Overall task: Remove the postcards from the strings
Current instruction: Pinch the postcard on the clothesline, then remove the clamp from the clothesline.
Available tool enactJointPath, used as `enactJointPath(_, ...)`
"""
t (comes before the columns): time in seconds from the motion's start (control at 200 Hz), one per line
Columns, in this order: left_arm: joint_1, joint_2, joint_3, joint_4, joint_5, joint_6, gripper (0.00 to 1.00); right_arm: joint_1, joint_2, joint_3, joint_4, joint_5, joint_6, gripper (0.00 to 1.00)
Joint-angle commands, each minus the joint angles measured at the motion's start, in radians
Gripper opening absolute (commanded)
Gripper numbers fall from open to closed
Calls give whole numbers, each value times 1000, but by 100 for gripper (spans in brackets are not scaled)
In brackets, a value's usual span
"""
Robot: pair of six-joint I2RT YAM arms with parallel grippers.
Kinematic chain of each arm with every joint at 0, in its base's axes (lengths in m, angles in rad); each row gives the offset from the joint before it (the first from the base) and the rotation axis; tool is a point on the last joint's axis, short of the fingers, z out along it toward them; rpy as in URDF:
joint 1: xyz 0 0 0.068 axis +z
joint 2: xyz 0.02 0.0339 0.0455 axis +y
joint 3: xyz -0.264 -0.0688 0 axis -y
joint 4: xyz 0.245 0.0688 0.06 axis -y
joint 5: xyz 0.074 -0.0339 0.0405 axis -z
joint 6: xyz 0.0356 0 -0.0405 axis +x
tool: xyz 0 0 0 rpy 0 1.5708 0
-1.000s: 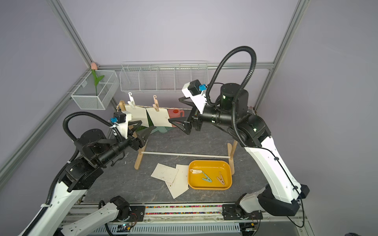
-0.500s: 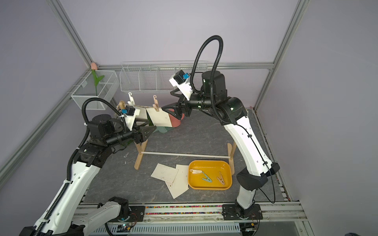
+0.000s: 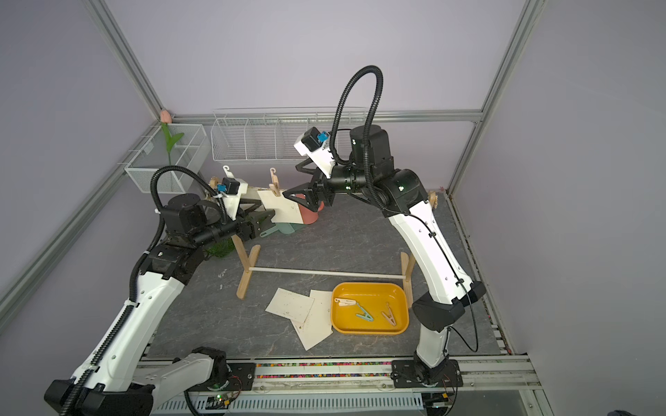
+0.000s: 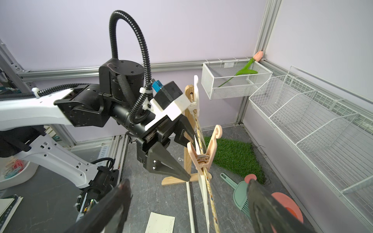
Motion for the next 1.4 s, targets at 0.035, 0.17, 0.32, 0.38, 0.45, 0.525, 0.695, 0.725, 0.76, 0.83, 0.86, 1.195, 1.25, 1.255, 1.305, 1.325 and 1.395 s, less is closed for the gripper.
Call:
enactJointPath(0.035, 13, 36, 76, 1, 61, 60, 64, -4, 25, 17, 24, -59, -26, 89)
enactJointPath(0.17, 13, 44, 90, -2, 114, 84, 62, -6, 47, 32, 28, -63, -25, 89)
enactJointPath(0.32, 14, 39, 78, -7, 139, 99, 55, -7, 75, 55, 29, -60, -20, 88)
enactJointPath(0.38, 13, 40, 74, -13, 151, 103, 50, -7, 79, 55, 45, -53, -9, 89)
enactJointPath(0.45, 13, 38, 69, -13, 153, 102, 43, -8, 84, 55, 70, -39, 8, 89)
enactJointPath(0.525, 13, 33, 65, -12, 150, 101, 34, -8, 91, 56, 93, -33, 20, 89)
enactJointPath(0.695, 13, 20, 44, 7, 138, 91, 18, -5, 120, 70, 131, -50, 50, 91)
enactJointPath(0.725, 13, 17, 41, 9, 138, 88, 16, -3, 127, 75, 134, -56, 53, 92)
enactJointPath(0.76, 13, 14, 36, 12, 134, 85, 13, 1, 134, 80, 135, -60, 54, 93)
enactJointPath(0.83, 13, 8, 32, 15, 131, 82, 9, 12, 148, 92, 131, -55, 44, 96)
enactJointPath(0.86, 13, 7, 32, 16, 130, 80, 7, 17, 152, 96, 128, -51, 34, 97)
enactJointPath(1.195, 14, 2, 29, 18, 138, 68, 1, 59, 182, 101, 134, -3, -44, 87)
enactJointPath(1.25, 13, 2, 31, 19, 138, 63, 1, 63, 184, 101, 141, 0, -50, 80)
enactJointPath(1.255, 14, 2, 30, 19, 138, 62, 0, 64, 184, 101, 141, 1, -51, 79)
enactJointPath(1.305, 14, 2, 29, 20, 137, 60, 1, 68, 184, 101, 145, 12, -58, 73)
enactJointPath(1.325, 14, 2, 30, 20, 135, 61, 1, 71, 182, 102, 146, 13, -63, 71)
enactJointPath(1.395, 13, 0, 29, 20, 133, 56, 1, 75, 182, 101, 151, 21, -73, 61)
